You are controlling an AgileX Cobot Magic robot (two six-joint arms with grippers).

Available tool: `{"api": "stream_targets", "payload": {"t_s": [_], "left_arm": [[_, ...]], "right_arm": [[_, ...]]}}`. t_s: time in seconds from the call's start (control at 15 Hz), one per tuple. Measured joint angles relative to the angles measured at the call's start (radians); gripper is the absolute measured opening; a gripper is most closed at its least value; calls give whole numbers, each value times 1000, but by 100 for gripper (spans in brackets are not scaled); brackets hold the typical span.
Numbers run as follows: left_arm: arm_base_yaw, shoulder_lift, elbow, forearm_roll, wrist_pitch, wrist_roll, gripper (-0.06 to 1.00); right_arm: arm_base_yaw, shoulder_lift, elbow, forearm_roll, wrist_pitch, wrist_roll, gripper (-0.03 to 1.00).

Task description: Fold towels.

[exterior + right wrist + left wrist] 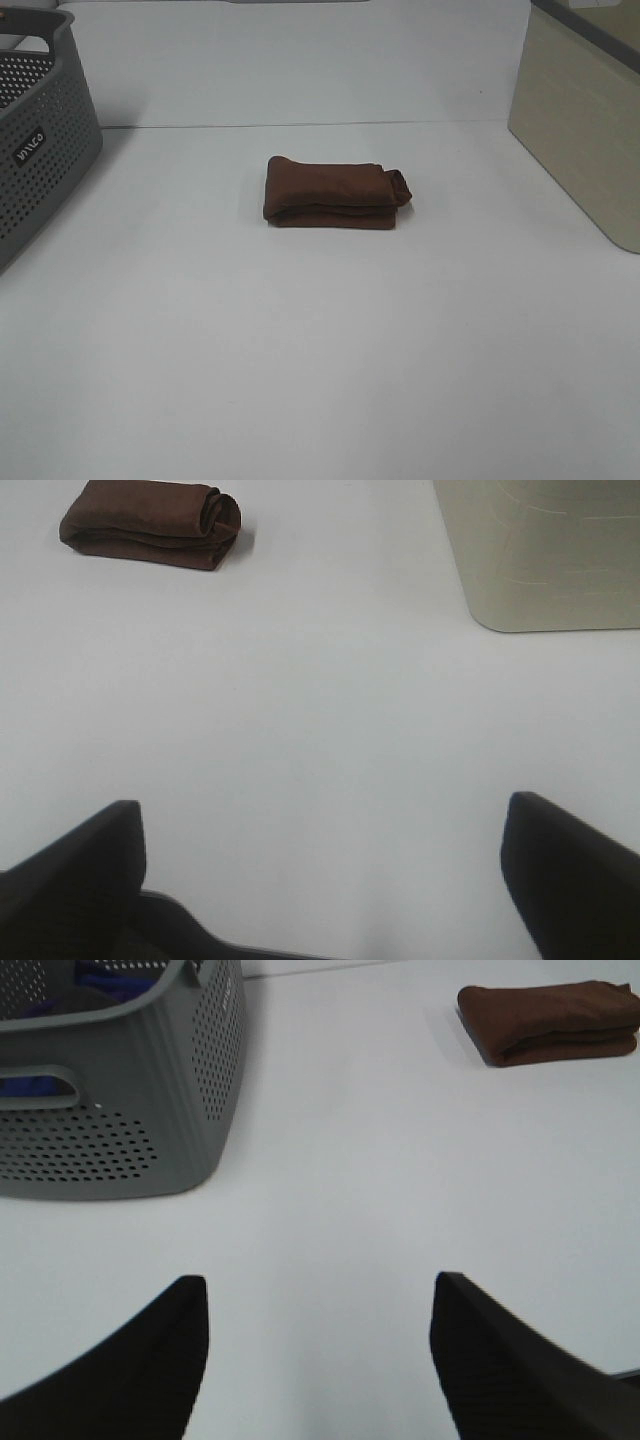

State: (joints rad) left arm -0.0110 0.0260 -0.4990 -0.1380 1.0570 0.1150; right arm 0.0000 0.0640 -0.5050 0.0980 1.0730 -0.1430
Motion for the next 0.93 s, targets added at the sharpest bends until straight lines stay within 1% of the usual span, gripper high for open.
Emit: {"api": "stream_targets", "payload": {"t_s": [0.07, 0.27, 0.93], "left_arm": [[0, -29, 0, 0, 0, 0, 62], [0, -31, 0, 0, 0, 0, 62], [0, -31, 0, 0, 0, 0, 62]], "right_arm": [[-2, -12, 0, 0, 0, 0, 90], [-3, -67, 2, 2, -2, 0, 90], [-3, -67, 2, 4, -2, 0, 90]]}}
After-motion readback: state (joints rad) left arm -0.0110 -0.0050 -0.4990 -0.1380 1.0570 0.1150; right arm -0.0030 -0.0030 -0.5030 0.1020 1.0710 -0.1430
